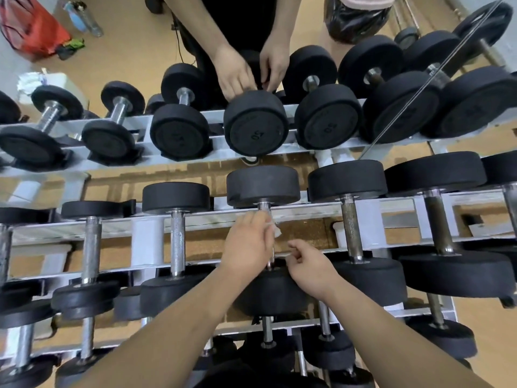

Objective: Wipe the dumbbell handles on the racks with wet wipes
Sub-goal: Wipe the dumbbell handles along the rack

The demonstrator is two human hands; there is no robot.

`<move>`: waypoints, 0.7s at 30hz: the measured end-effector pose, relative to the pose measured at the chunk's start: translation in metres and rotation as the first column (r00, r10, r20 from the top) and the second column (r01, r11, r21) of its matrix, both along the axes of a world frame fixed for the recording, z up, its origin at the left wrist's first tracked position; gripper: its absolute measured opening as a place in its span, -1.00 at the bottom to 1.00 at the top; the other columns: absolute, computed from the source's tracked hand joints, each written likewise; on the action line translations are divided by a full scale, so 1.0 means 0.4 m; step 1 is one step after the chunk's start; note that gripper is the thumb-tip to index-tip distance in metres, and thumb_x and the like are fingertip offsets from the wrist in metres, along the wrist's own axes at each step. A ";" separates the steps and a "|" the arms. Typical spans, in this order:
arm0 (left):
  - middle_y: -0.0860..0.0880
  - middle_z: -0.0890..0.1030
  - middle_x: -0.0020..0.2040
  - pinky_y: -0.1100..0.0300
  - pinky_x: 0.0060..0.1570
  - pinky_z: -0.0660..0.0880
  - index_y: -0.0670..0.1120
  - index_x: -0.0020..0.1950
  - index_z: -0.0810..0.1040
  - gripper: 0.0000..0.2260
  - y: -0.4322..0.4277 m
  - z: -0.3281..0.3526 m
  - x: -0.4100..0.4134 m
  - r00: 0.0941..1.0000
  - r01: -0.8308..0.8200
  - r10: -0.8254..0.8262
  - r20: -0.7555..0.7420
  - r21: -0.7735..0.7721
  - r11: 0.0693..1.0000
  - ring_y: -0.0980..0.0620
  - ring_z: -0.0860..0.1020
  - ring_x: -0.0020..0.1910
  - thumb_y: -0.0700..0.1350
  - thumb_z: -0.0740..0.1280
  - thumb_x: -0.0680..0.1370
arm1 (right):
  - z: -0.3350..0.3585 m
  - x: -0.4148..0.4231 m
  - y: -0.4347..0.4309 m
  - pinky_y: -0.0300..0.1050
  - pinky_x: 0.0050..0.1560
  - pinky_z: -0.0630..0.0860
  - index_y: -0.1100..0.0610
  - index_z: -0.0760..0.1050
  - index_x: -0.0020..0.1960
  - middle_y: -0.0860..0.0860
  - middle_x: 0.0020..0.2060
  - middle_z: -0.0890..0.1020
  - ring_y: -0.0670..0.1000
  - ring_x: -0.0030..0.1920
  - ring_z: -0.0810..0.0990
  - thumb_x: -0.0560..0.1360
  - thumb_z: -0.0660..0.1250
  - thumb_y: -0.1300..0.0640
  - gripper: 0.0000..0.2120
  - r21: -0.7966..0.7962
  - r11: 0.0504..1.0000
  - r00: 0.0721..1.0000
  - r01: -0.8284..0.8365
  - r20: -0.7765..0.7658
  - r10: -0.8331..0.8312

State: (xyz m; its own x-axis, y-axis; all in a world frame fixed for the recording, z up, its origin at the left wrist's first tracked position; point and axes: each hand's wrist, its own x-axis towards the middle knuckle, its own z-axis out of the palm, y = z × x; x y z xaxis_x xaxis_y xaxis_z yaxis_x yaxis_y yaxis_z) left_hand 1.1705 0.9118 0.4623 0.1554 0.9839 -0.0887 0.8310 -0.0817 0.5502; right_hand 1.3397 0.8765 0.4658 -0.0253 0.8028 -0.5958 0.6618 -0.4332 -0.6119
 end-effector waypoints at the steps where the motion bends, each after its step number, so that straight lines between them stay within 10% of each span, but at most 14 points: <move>1: -0.08 0.51 0.08 0.01 0.05 0.48 -0.08 0.20 0.55 -0.81 0.017 -0.006 0.002 1.000 -0.022 0.023 0.018 -0.013 1.000 -0.11 0.50 0.05 -0.05 0.30 0.63 | -0.003 -0.001 0.002 -0.19 0.06 0.45 0.03 0.45 0.44 -0.09 -0.02 0.60 -0.02 0.00 0.58 0.62 0.25 0.10 -0.61 0.002 1.000 1.000 -0.001 0.001 0.001; 13: 0.19 0.63 -0.28 0.37 -0.23 0.39 0.09 -0.25 0.71 -0.83 -0.030 -0.035 -0.008 0.986 0.062 -0.016 0.164 -0.277 0.959 0.21 0.55 -0.28 -0.14 0.41 0.48 | -0.009 -0.004 -0.008 -0.15 -0.05 0.42 0.03 0.46 0.40 -0.09 -0.14 0.59 -0.01 -0.11 0.58 0.63 0.21 0.11 -0.65 0.018 1.000 1.000 0.015 0.027 -0.016; 21: -0.02 0.63 -0.06 0.17 -0.09 0.39 -0.09 0.05 0.63 -0.86 0.068 -0.024 0.012 0.955 -0.192 0.210 0.211 -0.100 0.976 0.04 0.50 -0.11 -0.04 0.35 0.64 | 0.009 -0.012 -0.014 -0.20 -0.09 0.41 0.05 0.44 0.43 -0.09 -0.08 0.59 -0.06 -0.12 0.57 0.66 0.18 0.09 -0.65 0.023 1.000 1.000 -0.004 0.017 0.004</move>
